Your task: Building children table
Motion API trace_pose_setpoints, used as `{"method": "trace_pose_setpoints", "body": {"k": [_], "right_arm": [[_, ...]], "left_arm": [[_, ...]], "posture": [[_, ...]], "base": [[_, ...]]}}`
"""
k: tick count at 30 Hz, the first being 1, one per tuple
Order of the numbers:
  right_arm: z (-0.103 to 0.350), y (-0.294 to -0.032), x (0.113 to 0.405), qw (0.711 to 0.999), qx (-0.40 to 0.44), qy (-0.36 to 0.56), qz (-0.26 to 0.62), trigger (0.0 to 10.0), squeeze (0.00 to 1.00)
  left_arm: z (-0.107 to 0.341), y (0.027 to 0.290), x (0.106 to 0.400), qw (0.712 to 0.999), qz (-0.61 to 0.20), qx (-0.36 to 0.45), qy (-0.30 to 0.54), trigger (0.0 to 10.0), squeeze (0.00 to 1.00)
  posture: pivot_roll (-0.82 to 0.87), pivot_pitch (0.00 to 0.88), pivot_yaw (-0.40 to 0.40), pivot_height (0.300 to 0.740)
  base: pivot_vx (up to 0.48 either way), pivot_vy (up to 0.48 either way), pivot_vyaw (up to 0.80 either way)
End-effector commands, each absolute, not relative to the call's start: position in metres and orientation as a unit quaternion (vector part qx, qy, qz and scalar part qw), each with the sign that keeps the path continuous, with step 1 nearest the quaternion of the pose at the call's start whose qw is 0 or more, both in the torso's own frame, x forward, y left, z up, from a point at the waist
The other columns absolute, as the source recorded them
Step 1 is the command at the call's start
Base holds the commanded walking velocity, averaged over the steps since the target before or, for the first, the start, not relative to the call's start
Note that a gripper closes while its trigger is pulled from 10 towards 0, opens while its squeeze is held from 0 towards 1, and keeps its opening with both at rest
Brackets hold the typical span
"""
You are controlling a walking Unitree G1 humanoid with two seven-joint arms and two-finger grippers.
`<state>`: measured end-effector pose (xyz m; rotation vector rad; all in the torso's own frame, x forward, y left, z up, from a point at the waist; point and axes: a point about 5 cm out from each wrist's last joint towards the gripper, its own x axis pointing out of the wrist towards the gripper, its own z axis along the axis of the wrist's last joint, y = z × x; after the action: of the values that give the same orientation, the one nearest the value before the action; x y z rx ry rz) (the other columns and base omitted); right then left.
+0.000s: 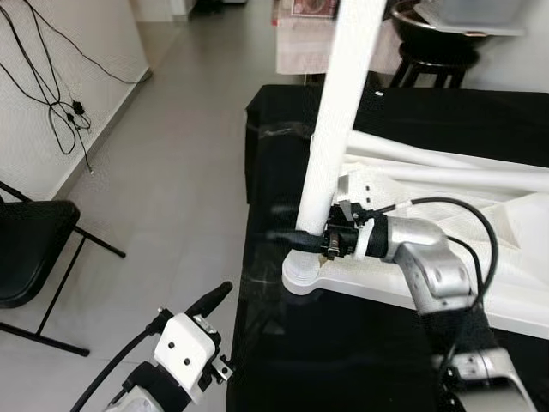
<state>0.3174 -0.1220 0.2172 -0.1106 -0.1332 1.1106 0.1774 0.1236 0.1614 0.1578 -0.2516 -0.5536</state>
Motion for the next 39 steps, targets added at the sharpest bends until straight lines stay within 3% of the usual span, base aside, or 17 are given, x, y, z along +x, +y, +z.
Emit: {"method": "trace_pose_setpoints", "body": {"k": [1,2,6,15,16,17,19,20,21,24,26,27,28,29,31,38,39], "right_arm": [[0.199,-0.124,0.316,0.896,-0.045,-0.026,0.441,0.0,0.0],[0.181,-0.128,0.304,0.957,-0.07,0.009,0.283,0.0,0.0],[0.169,-0.125,0.283,0.986,-0.082,0.025,0.146,0.0,0.0],[0.166,-0.108,0.289,0.978,-0.077,0.024,0.19,0.0,0.0],[0.17,-0.104,0.293,0.974,-0.055,0.016,0.22,10.0,0.0],[0.178,-0.095,0.294,0.958,-0.034,0.002,0.284,10.0,0.95],[0.197,-0.082,0.292,0.912,-0.014,-0.035,0.409,10.0,1.0],[0.197,-0.082,0.292,0.912,-0.014,-0.035,0.409,10.0,1.0],[0.207,-0.079,0.29,0.882,-0.01,-0.045,0.469,10.0,1.0],[0.213,-0.078,0.289,0.855,-0.012,-0.049,0.516,10.0,1.0],[0.223,-0.084,0.294,0.79,-0.064,-0.059,0.607,10.0,1.0],[0.223,-0.084,0.294,0.79,-0.064,-0.059,0.607,10.0,1.0],[0.223,-0.087,0.3,0.752,-0.101,-0.05,0.649,10.0,0.0],[0.223,-0.087,0.3,0.752,-0.101,-0.05,0.649,10.0,0.0],[0.223,-0.09,0.314,0.718,-0.132,-0.028,0.683,10.0,0.0],[0.234,-0.083,0.336,0.696,-0.107,-0.013,0.71,10.0,0.0],[0.235,-0.083,0.336,0.685,-0.103,-0.007,0.722,9.5,0.0]], "left_arm": [[0.158,0.125,0.177,0.953,-0.27,0.079,-0.114,10.0,0.0],[0.158,0.126,0.178,0.953,-0.27,0.08,-0.114,10.0,0.0],[0.157,0.126,0.18,0.952,-0.272,0.081,-0.114,10.0,0.0],[0.156,0.127,0.182,0.953,-0.269,0.083,-0.115,10.0,0.0],[0.156,0.127,0.183,0.954,-0.265,0.084,-0.116,10.0,0.0],[0.157,0.127,0.183,0.954,-0.263,0.084,-0.117,10.0,0.0],[0.157,0.127,0.183,0.954,-0.263,0.083,-0.117,10.0,0.0],[0.157,0.127,0.183,0.954,-0.263,0.083,-0.117,10.0,0.0],[0.157,0.126,0.183,0.954,-0.265,0.083,-0.117,10.0,0.0],[0.157,0.126,0.183,0.953,-0.266,0.082,-0.117,10.0,0.0],[0.157,0.125,0.183,0.953,-0.267,0.081,-0.117,10.0,0.0],[0.157,0.125,0.183,0.953,-0.267,0.081,-0.117,10.0,0.0],[0.157,0.124,0.182,0.953,-0.267,0.081,-0.117,10.0,0.0],[0.157,0.124,0.182,0.953,-0.267,0.081,-0.117,10.0,0.0],[0.158,0.124,0.18,0.953,-0.266,0.081,-0.117,10.0,0.0],[0.158,0.123,0.177,0.954,-0.266,0.08,-0.116,10.0,0.0],[0.158,0.122,0.176,0.954,-0.267,0.079,-0.115,10.0,0.0]], "posture": [[0.01,0.189,-0.055,0.74],[0.01,0.189,-0.053,0.74],[0.0,0.179,-0.043,0.74],[0.01,0.166,-0.056,0.74],[0.01,0.165,-0.057,0.74],[0.01,0.166,-0.057,0.74],[0.01,0.166,-0.057,0.74],[0.01,0.166,-0.057,0.74],[0.01,0.166,-0.055,0.74],[0.01,0.166,-0.055,0.74],[0.02,0.168,-0.058,0.74],[0.02,0.168,-0.058,0.74],[0.03,0.171,-0.059,0.74],[0.03,0.171,-0.059,0.74],[0.04,0.175,-0.06,0.74],[0.05,0.181,-0.06,0.74],[0.05,0.182,-0.062,0.74]], "base": [[0.0,0.0,0.0],[0.0,0.0,0.0],[0.0,0.0,0.0],[0.0,0.0,0.0],[0.0,0.0,0.0],[0.0,0.0,0.0],[0.0,0.0,0.0],[0.0,0.0,0.0],[0.0,0.0,0.0],[0.0,0.0,0.0],[0.0,0.0,0.0],[0.0,0.0,0.0],[0.0,0.0,0.0],[0.0,0.0,0.0],[0.0,0.0,0.0],[0.0,0.0,0.0],[0.0,0.0,0.0]]}}
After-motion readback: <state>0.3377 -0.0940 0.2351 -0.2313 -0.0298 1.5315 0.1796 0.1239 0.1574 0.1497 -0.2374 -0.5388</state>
